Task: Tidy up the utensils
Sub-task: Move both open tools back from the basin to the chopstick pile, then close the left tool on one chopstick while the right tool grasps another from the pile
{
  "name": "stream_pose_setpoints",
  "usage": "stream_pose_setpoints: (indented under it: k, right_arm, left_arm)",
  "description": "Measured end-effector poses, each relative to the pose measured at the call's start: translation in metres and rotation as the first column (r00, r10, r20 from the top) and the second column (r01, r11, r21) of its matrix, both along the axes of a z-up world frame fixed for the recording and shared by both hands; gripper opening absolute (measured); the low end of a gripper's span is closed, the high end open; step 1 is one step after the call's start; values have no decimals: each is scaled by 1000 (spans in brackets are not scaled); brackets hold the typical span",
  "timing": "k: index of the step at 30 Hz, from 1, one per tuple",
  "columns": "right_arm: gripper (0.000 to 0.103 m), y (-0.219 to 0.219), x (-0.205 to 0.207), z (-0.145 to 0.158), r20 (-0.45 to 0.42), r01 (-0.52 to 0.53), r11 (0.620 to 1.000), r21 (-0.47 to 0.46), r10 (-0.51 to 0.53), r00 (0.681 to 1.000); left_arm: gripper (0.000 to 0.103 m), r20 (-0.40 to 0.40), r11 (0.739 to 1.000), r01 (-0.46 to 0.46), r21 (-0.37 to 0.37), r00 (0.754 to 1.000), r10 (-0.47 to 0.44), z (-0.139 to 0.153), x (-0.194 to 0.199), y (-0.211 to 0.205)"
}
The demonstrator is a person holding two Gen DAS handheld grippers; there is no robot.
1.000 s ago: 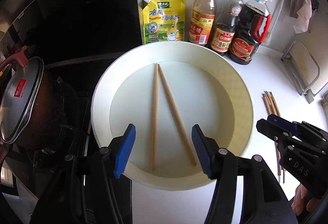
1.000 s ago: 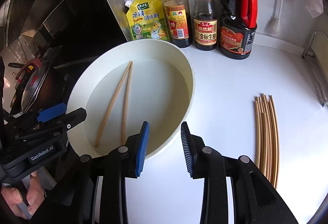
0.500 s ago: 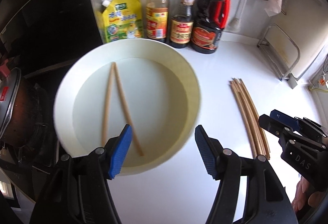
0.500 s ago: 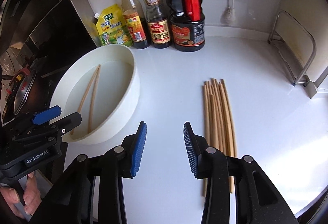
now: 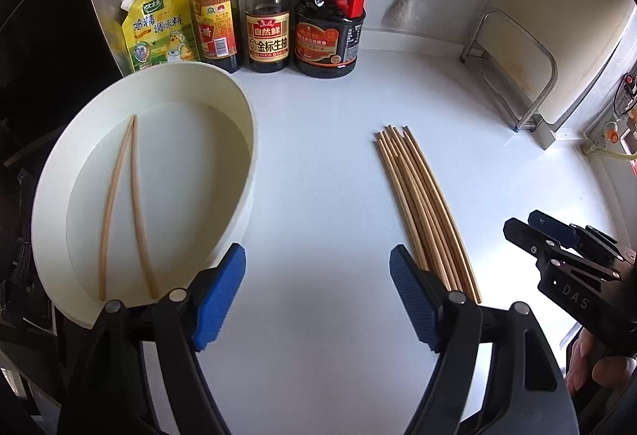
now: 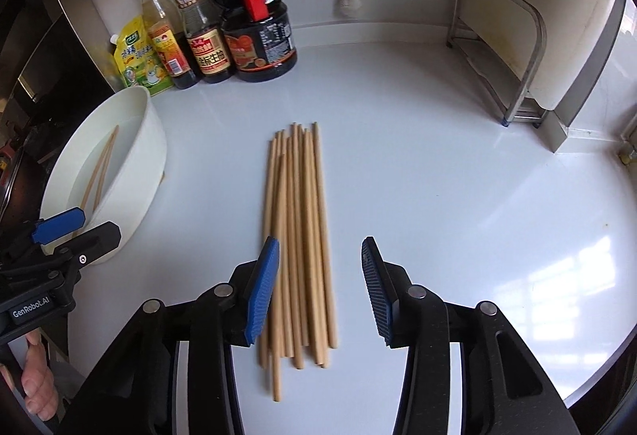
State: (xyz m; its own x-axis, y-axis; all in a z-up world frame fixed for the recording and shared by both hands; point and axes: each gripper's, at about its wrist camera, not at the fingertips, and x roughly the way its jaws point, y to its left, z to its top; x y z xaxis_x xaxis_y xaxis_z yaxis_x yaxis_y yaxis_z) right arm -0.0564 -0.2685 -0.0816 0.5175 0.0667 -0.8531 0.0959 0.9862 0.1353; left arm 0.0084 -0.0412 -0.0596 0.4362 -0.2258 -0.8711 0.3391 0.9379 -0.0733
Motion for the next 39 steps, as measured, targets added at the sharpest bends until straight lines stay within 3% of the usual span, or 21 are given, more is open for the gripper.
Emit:
stream_pose_setpoints:
  k: [14, 39]
  right_arm:
    - [50, -18, 21, -65, -49, -77, 997, -5, 77, 996]
    - [51, -6, 28, -70, -11, -187, 980, -65, 187, 982]
  left_arm:
    - [79, -65, 999, -44, 29, 997, 46, -55, 5, -36]
    - [79, -72, 994, -107, 26, 991, 108, -68, 14, -44]
